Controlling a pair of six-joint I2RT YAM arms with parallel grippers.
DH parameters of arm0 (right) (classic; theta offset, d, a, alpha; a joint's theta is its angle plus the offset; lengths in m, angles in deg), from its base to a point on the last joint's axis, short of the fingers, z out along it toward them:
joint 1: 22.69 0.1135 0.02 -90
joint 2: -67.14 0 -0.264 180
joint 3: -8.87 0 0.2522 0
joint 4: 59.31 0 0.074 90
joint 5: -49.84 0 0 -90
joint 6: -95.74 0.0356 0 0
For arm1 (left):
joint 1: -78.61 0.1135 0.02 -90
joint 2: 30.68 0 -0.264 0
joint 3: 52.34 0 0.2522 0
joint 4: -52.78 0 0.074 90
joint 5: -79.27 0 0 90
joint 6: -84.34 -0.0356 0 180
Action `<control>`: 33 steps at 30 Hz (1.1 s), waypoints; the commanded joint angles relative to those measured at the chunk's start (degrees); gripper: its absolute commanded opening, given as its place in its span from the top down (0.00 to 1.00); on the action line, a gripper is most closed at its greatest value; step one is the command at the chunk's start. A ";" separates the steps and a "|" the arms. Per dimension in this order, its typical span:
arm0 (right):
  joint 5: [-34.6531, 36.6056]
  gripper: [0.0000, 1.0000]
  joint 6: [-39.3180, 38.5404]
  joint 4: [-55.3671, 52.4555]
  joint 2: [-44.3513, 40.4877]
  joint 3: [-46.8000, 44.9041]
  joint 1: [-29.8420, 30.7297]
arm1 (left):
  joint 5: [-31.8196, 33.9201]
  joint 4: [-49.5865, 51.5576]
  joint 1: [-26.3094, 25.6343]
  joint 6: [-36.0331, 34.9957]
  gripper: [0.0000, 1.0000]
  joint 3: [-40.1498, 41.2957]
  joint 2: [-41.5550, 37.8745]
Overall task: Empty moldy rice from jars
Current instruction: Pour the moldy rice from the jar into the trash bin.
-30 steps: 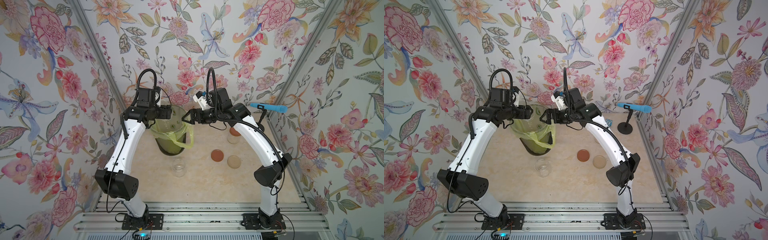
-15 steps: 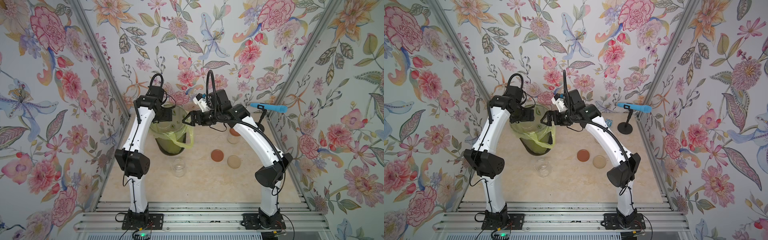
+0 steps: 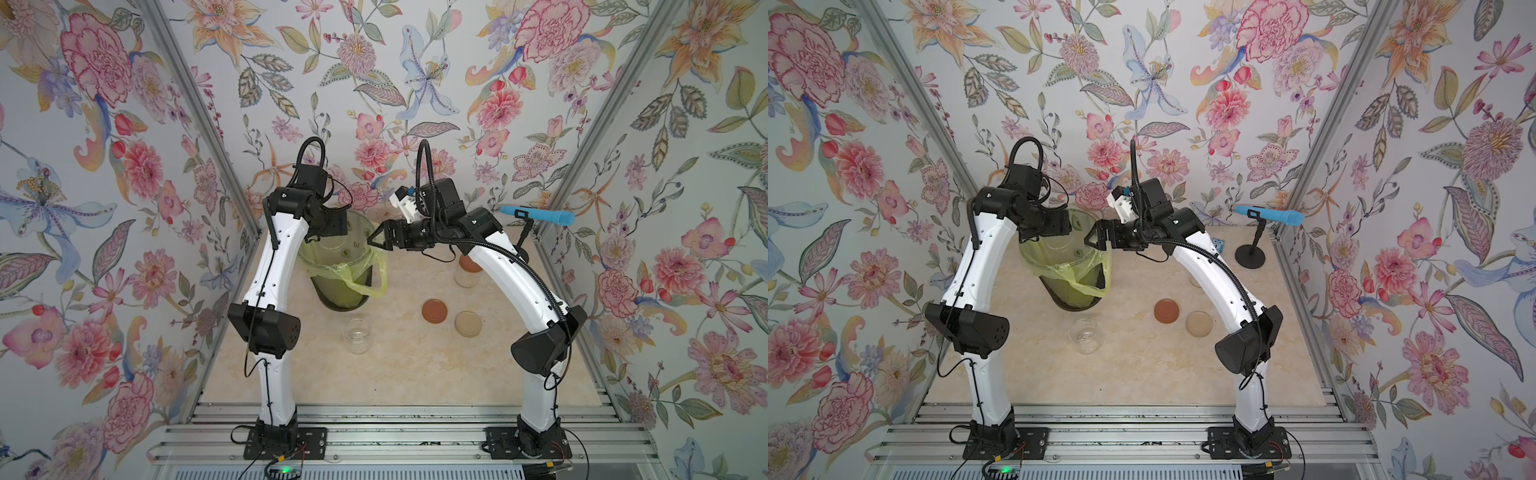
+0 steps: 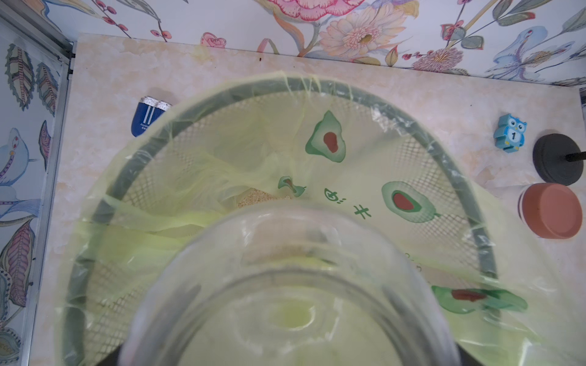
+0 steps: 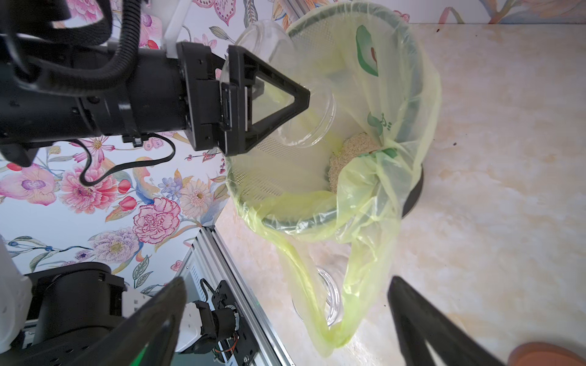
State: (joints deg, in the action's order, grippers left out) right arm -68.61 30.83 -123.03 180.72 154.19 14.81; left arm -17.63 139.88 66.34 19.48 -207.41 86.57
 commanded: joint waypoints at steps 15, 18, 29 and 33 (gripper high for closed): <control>-1.89 0.00 3.19 -0.65 0.59 1.63 -0.05 | -25.40 -8.74 8.64 11.05 1.00 2.49 -6.75; -1.84 0.00 3.15 -0.64 0.50 1.44 0.00 | -31.96 -17.06 10.59 17.02 1.00 8.86 -10.24; -1.67 0.00 3.19 -0.58 0.67 1.53 -0.06 | -45.80 -66.08 14.08 51.23 1.00 46.17 -26.04; -1.71 0.00 3.26 -0.58 0.85 1.80 -0.01 | -44.92 -60.46 14.14 46.57 1.00 44.74 -26.02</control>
State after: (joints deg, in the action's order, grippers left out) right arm -69.70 33.65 -123.05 180.75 154.19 14.79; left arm -59.92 86.88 80.13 63.83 -161.84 62.96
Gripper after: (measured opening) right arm 0.996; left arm 0.872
